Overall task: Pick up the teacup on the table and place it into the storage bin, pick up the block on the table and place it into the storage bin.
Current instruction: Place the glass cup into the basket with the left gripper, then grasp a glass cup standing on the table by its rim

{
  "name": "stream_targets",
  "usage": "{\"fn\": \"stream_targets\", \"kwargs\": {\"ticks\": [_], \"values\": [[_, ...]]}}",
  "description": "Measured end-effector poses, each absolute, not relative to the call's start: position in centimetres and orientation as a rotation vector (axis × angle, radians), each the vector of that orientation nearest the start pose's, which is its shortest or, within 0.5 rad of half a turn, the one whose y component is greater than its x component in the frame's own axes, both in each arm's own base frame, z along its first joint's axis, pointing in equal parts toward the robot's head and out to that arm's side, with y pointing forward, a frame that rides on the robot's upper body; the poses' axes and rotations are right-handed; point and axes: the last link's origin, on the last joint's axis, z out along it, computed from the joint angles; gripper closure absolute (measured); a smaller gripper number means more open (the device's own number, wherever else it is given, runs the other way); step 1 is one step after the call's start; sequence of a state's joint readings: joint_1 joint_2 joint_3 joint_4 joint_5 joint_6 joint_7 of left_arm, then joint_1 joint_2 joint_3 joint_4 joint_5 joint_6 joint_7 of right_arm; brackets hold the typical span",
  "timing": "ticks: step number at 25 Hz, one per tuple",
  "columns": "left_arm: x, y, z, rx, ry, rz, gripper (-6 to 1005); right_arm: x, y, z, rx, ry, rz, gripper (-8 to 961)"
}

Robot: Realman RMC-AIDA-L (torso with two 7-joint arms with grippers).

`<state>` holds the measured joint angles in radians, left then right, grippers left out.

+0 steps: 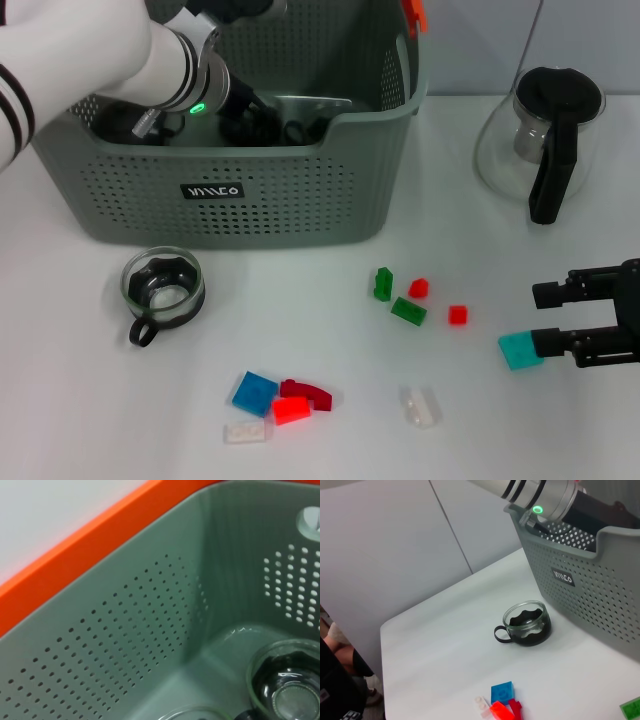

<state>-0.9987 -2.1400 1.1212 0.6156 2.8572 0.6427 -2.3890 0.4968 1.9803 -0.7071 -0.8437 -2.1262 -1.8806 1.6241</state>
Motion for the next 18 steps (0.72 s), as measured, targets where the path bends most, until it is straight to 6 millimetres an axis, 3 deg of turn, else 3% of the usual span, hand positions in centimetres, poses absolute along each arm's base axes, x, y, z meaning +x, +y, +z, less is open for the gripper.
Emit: {"fn": "stream_targets", "kwargs": {"ticks": [6,12,15,18], "values": [[-15.6,48.6,-2.6,-2.224,-0.559,0.196,564,26.8,30.1,5.7,-2.964,0.763,0.525,239],[-12.6,48.6,2.6,-2.174,-0.703,-0.072,380,26.8,30.1,5.6,-2.971,0.739,0.521,239],[-10.8,46.8,5.3,-2.253,-0.734,-0.3,261,26.8,30.2,5.7,-2.978,0.717,0.519,239],[-9.4,43.6,6.9,-2.427,-0.631,-0.494,203,26.7,30.5,5.8,-2.975,0.7,0.514,239]]}}
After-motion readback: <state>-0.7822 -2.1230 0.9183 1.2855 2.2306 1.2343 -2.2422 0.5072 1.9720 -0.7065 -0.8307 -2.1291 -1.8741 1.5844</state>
